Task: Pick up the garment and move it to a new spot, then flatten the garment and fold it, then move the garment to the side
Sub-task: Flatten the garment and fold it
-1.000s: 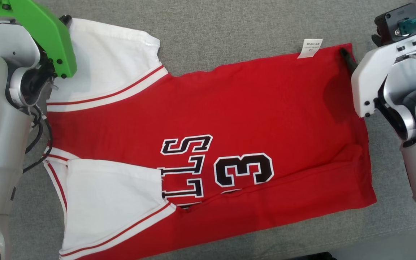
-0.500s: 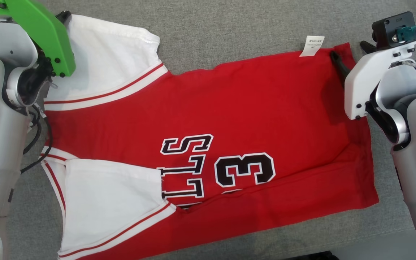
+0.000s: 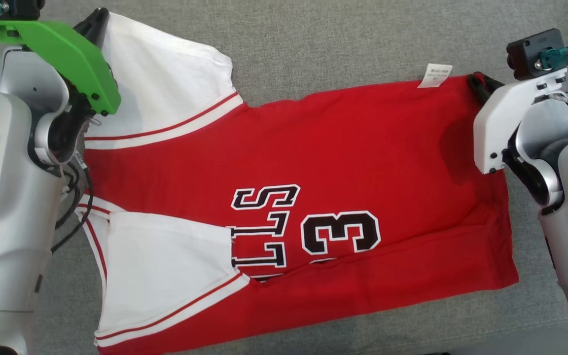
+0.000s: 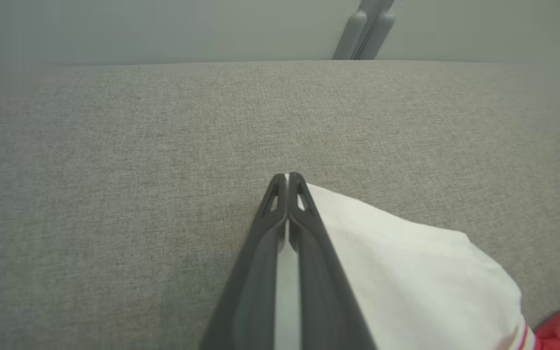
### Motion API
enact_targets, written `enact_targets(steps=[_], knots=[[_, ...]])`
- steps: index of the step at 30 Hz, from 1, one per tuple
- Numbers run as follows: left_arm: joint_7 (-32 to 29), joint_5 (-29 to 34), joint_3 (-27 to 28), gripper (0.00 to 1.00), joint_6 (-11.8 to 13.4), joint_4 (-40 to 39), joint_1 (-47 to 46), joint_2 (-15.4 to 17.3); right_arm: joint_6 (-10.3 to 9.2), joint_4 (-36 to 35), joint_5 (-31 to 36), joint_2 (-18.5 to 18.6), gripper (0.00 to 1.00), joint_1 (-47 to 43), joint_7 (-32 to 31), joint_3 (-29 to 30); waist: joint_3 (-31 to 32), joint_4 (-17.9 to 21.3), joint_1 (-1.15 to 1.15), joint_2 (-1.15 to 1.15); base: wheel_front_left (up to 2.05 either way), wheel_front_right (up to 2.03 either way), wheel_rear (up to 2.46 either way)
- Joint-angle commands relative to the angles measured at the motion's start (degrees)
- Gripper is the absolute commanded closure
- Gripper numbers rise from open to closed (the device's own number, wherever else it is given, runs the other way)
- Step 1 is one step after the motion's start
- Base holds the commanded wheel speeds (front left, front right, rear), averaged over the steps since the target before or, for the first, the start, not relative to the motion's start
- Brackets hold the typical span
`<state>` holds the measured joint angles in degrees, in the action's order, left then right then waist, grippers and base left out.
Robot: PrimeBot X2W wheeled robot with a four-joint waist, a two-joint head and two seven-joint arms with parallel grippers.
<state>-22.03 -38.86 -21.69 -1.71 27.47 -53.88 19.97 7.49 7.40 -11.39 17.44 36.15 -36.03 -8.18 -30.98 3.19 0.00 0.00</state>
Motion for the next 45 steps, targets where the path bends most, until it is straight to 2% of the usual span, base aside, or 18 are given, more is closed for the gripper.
enact_targets(steps=[1,6,9,14,15,20,27,31,35,45], knots=[[1.6,0.2,0.5,1.0,0.5,-0.4,1.3,-0.3,-0.01,-0.3,0.2,0.2,1.0,-0.9,1.1,0.5,1.6,-0.8,0.0,0.0,0.0,0.0,0.0],[8.5,0.0,1.6,1.0,1.4,-2.4,6.6,-1.4,-0.01,-1.1,-1.7,1.3,1.0,-4.3,5.9,0.5,4.7,-1.9,0.0,0.0,0.0,0.0,0.0],[11.5,-0.2,2.0,1.0,2.1,-5.2,11.1,-1.8,-0.01,-2.5,-3.1,3.5,1.0,-7.3,8.3,-0.2,6.5,-2.8,0.0,0.0,0.0,0.0,0.0],[14.2,-0.6,2.6,1.0,4.4,-13.2,20.6,-1.1,-0.05,-6.4,-4.6,10.2,1.0,-12.3,12.9,-4.5,9.0,-3.8,0.0,0.0,0.0,0.0,0.0],[14.4,-0.5,2.3,1.0,5.0,-15.1,22.9,-1.0,-0.01,-7.2,-4.1,12.4,1.0,-13.1,13.8,-6.2,9.5,-4.0,0.0,0.0,0.0,0.0,0.0],[13.7,-0.8,1.8,1.0,8.4,-23.5,33.8,-0.2,-0.04,-8.0,-3.8,18.8,1.0,-15.7,16.9,-10.2,11.3,-4.6,0.0,0.0,0.0,0.0,0.0],[13.3,-2.7,2.4,1.0,11.8,-30.4,43.6,-0.1,-0.05,-7.8,-4.3,25.7,1.0,-15.5,17.1,-16.2,13.2,-5.7,0.0,0.0,0.0,0.0,0.0],[12.7,-2.9,1.8,1.0,12.4,-31.7,45.9,0.1,-0.05,-7.8,-4.2,28.6,1.0,-14.5,16.3,-20.0,13.9,-6.3,0.0,0.0,0.0,0.0,0.0],[11.9,-3.3,1.3,1.0,13.0,-32.6,48.4,0.0,-0.05,-7.9,-4.2,32.9,1.0,-12.4,14.8,-26.8,14.7,-6.8,0.0,0.0,0.0,0.0,0.0],[11.3,-5.1,0.3,1.0,14.0,-34.7,54.2,-0.5,-0.05,-5.5,-4.0,38.5,1.0,-3.6,13.6,-39.9,16.2,-8.8,0.0,0.0,0.0,0.0,0.0]])
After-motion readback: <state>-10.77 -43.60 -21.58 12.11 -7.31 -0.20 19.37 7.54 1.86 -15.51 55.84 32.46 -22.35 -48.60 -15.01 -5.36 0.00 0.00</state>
